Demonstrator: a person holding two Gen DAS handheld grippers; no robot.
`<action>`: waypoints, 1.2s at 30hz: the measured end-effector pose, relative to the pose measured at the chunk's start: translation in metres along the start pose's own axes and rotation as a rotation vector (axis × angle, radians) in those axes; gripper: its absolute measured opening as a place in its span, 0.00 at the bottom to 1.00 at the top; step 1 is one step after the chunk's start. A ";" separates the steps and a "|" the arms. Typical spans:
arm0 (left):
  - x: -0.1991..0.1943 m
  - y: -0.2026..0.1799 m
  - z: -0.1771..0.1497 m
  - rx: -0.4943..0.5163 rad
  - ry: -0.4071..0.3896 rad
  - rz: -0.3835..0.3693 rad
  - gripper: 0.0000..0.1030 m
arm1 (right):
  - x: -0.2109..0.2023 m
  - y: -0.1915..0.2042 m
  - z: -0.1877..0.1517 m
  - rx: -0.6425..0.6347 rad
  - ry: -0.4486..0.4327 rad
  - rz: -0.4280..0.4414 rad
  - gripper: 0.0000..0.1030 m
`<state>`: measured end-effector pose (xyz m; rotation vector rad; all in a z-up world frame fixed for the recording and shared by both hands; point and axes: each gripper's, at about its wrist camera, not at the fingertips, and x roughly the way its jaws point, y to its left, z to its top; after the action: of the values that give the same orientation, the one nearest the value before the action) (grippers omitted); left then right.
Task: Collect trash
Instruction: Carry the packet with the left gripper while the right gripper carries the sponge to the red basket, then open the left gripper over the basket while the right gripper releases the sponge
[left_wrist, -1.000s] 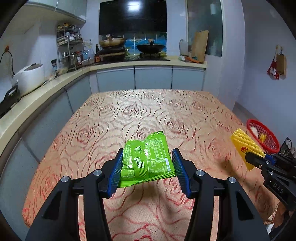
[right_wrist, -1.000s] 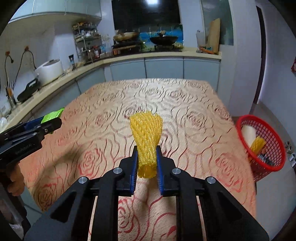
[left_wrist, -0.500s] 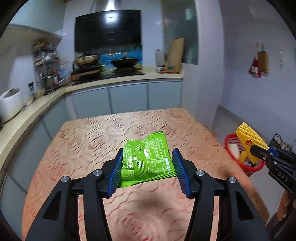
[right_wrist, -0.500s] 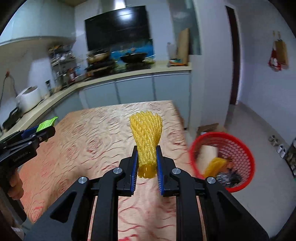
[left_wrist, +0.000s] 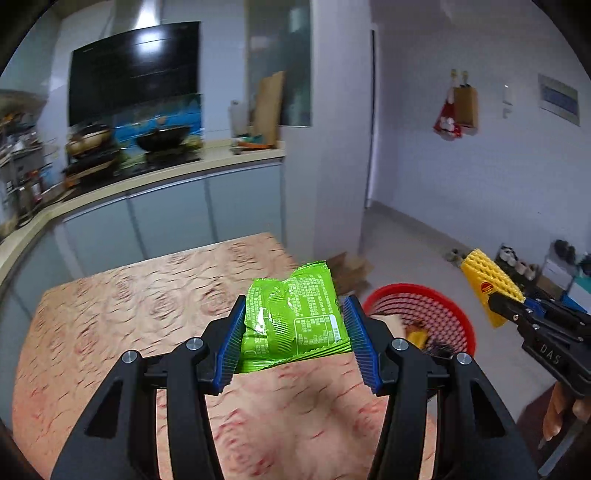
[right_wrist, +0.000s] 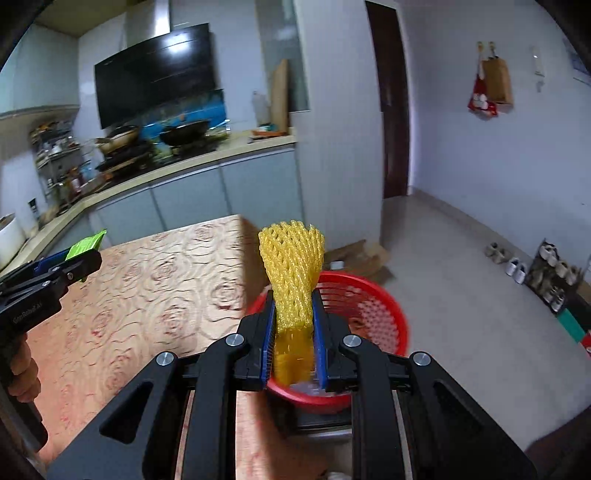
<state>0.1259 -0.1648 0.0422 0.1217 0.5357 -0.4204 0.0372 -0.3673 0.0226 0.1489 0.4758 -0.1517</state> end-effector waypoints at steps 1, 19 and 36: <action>0.006 -0.008 0.002 0.008 0.003 -0.016 0.49 | 0.002 -0.007 0.000 0.008 0.002 -0.013 0.18; 0.102 -0.084 -0.004 0.052 0.150 -0.239 0.49 | 0.054 -0.053 -0.013 0.078 0.107 -0.074 0.18; 0.146 -0.092 -0.014 0.029 0.233 -0.339 0.58 | 0.095 -0.057 -0.027 0.070 0.204 -0.044 0.30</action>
<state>0.1940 -0.2975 -0.0459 0.1087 0.7835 -0.7509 0.0987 -0.4289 -0.0512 0.2242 0.6777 -0.1978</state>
